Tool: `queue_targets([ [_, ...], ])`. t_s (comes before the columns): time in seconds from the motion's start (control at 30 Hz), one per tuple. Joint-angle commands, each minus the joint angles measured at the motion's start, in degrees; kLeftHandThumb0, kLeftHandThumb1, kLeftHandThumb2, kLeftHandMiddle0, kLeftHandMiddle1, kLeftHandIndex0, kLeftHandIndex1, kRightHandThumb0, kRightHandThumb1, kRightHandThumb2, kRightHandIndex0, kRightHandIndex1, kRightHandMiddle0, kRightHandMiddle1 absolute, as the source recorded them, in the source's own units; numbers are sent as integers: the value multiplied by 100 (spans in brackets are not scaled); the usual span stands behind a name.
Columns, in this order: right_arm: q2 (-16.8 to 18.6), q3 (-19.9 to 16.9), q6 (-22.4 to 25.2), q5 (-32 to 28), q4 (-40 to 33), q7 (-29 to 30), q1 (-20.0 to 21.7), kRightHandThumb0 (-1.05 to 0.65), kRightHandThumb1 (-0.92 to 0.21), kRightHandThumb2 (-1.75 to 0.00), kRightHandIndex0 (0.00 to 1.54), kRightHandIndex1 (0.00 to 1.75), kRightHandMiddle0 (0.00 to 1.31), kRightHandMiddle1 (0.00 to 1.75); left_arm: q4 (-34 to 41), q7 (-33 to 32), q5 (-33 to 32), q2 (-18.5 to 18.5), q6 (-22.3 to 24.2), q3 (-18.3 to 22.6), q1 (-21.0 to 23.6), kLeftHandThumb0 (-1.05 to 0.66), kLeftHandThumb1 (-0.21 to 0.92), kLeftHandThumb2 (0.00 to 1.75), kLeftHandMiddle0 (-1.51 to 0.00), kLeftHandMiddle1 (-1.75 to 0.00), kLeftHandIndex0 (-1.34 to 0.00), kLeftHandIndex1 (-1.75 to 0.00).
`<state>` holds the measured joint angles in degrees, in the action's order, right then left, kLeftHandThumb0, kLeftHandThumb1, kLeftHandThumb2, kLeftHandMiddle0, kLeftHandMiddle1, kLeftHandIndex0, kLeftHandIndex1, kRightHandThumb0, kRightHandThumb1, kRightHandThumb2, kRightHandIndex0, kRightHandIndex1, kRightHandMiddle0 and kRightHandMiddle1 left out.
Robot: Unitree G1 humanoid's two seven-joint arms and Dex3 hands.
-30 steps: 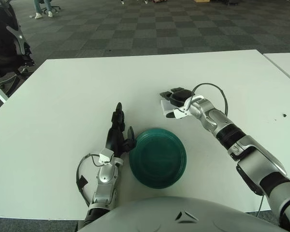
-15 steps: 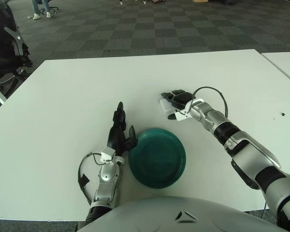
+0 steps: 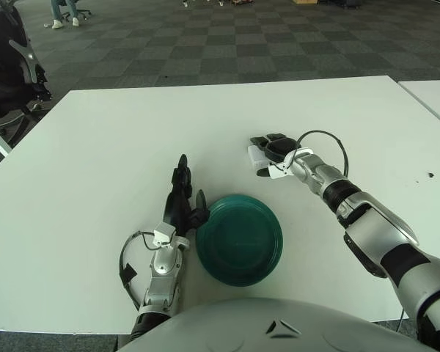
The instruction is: Put the charger into the plate.
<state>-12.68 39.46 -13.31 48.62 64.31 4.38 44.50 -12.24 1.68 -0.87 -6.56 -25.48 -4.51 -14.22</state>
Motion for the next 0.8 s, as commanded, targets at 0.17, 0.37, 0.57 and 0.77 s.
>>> queue_targets([
  [0.17,192,395,146,283,804,578,-337,-75,-92,-48,19,84,3,122,-446,-29,-111,-170,167,-49,-298,-102,92,102,0,0,0,-20],
  [0.37,87,636,133,450,868,1109,-403,-69,-92,-52,29,154,8,156,-449,-60,-102,-182,185,-53,-281,-102,92,103,0,0,0,-20],
  [0.57,7,892,90,586,1015,1399,-322,-42,-75,-75,60,172,29,173,-429,-118,-59,-188,186,-81,-284,-103,92,103,-2,-1,0,-21],
  [0.77,-62,1150,-20,718,1076,1690,-259,-40,-65,-88,76,174,36,174,-419,-137,-58,-183,184,-107,-289,-103,92,104,-1,-1,0,-22],
])
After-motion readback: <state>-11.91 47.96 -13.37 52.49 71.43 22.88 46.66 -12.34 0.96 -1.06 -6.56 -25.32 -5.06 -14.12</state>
